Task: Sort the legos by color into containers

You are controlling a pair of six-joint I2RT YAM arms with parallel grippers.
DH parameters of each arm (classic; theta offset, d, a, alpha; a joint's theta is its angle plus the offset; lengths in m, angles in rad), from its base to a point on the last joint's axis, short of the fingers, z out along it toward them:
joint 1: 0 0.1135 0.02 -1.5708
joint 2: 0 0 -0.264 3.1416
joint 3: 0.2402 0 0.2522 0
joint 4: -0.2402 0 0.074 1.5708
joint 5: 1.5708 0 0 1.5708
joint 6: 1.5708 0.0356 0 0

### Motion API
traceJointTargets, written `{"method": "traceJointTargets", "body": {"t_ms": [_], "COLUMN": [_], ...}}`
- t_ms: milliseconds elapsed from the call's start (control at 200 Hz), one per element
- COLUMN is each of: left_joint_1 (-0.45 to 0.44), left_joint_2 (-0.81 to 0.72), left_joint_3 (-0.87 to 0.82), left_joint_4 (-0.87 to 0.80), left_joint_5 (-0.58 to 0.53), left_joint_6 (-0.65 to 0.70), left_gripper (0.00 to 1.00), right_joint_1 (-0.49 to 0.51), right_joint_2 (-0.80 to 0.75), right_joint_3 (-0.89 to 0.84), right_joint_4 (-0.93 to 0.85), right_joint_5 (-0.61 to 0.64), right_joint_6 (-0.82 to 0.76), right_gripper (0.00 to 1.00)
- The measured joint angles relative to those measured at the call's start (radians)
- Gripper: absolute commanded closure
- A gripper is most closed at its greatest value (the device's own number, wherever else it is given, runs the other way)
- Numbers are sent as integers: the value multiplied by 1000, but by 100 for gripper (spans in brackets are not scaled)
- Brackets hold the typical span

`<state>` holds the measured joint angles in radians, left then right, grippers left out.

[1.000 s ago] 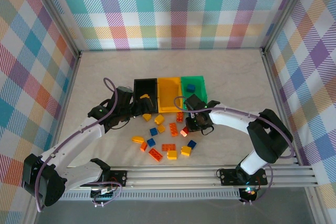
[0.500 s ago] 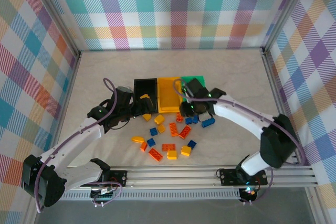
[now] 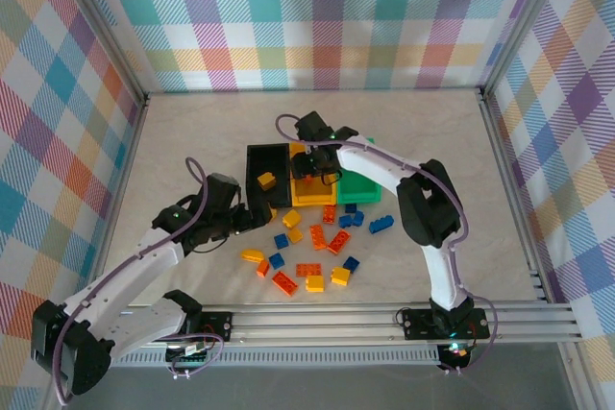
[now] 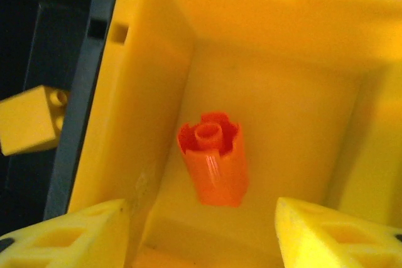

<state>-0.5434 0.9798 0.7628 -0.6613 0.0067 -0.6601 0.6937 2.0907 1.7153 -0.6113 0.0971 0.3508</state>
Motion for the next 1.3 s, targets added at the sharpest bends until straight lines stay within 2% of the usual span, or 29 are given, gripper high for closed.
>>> {"method": "traceJointTargets", "body": {"t_ms": [95,195,320,430,515,795,1080,1300], "left_joint_1": [-29,-100,-194,-240,-247,-248,-248,-248], "left_joint_2": [-5,26,121,220,256,229,253,318], "left_joint_3": [-11,-32,-80,-120,-132,-134,-138,-152], "left_joint_4": [-29,-45,-40,-14,12,61,62,64], "left_joint_5": [-24,-46,-79,-104,-113,-151,-179,-181], "left_joint_6": [2,2,2,2,1,-2,-7,-6], "left_gripper": [1,1,2,3,4,6,28,29], "right_joint_1": [-3,-6,-6,-6,-6,-6,-6,-6], "right_joint_2": [-7,-41,-148,-232,-264,-267,-293,-314], "right_joint_3": [10,-11,-102,-175,-209,-257,-288,-295], "right_joint_4": [2,10,31,50,61,82,96,98], "right_joint_5": [0,-1,-4,-4,-5,-29,-34,-32], "right_joint_6": [2,3,7,8,11,30,30,30], "right_gripper": [33,32,32,32,32,31,31,31]}}
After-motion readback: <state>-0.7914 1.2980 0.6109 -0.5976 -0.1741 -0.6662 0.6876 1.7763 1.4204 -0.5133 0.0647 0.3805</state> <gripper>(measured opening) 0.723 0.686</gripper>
